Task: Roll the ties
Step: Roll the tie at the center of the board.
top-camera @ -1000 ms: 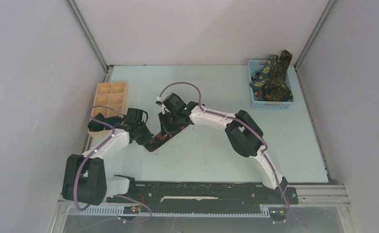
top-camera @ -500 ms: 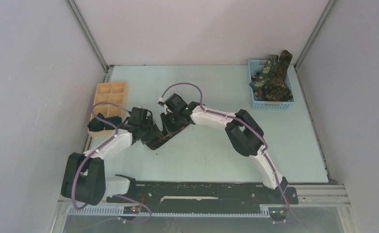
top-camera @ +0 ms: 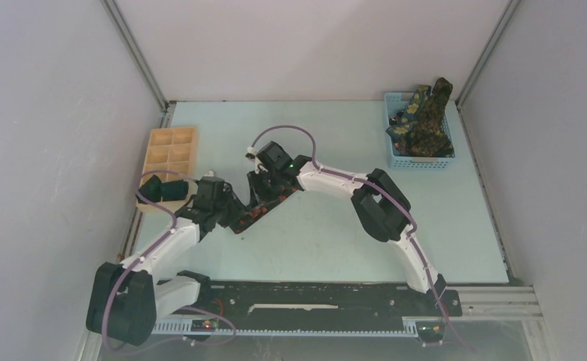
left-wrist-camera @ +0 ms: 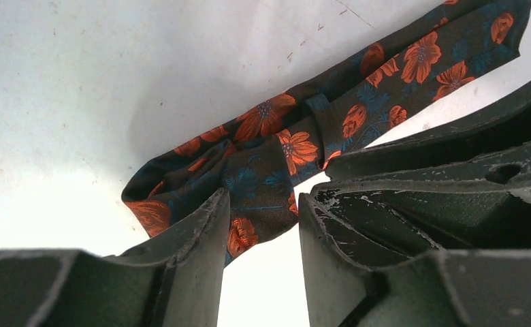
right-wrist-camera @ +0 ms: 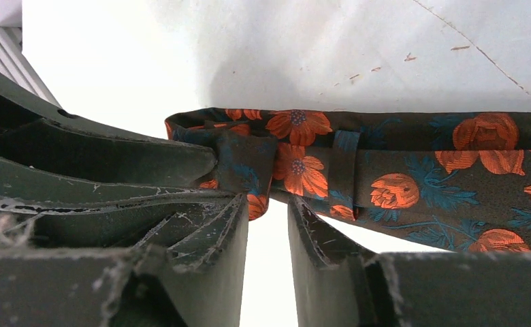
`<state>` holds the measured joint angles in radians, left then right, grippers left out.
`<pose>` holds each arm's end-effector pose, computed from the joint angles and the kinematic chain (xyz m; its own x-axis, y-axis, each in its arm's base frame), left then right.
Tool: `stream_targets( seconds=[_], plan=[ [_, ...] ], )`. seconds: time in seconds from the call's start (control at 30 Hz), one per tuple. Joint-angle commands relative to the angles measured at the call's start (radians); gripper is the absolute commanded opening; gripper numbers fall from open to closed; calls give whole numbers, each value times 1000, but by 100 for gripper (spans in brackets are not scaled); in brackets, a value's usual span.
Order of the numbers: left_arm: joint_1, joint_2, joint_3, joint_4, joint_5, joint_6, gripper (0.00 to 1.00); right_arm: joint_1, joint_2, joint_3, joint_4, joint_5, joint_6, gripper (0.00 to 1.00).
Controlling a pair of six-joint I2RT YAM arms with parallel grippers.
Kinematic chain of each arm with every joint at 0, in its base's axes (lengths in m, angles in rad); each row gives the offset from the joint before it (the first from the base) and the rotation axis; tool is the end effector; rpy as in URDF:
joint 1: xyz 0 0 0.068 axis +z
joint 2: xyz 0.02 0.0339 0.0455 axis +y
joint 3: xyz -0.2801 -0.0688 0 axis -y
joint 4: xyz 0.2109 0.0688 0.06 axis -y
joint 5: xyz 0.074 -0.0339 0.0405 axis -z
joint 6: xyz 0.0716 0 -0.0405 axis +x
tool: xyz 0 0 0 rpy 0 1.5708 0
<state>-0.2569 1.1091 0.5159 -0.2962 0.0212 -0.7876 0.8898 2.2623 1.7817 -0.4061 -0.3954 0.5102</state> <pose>0.1885 -0.0511 0.1831 -0.7192 -0.5436 -0.4327 -0.3440 0.8197 -0.4580 0.2945 0.4073 0.1764 -0.8508 -0.3341 -0.4057 -0.5211 0.6360 0.5691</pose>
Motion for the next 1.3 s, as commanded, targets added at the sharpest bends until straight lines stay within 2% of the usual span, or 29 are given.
stream_targets(
  seconds=[0.0, 0.1, 0.2, 0.43, 0.67, 1.03, 1.17, 1.27],
  plan=[
    [-9, -50, -26, 29, 2, -29, 46, -3, -69, 7, 44, -34, 21, 32],
    [-10, -78, -48, 56, 1, -42, 46, -1, -64, 7, 49, -47, 30, 33],
    [-11, -105, -63, 64, -12, -52, 41, 3, -56, 9, 52, -58, 39, 34],
    [-9, -128, -80, 73, -18, -58, 13, 11, -27, 28, 39, -59, 42, 36],
    [-8, -133, -79, 73, -18, -59, 9, 21, 21, 64, 11, -48, 30, 37],
    [-8, -180, -51, 41, -18, -54, 11, 24, 80, 111, -20, -46, 13, 32],
    [-9, -246, -30, 1, -56, -32, 26, 25, 87, 113, -27, -40, 3, 28],
    [-9, -297, 4, -104, -114, -16, 37, 22, 96, 117, -33, -39, 0, 25]
  ],
)
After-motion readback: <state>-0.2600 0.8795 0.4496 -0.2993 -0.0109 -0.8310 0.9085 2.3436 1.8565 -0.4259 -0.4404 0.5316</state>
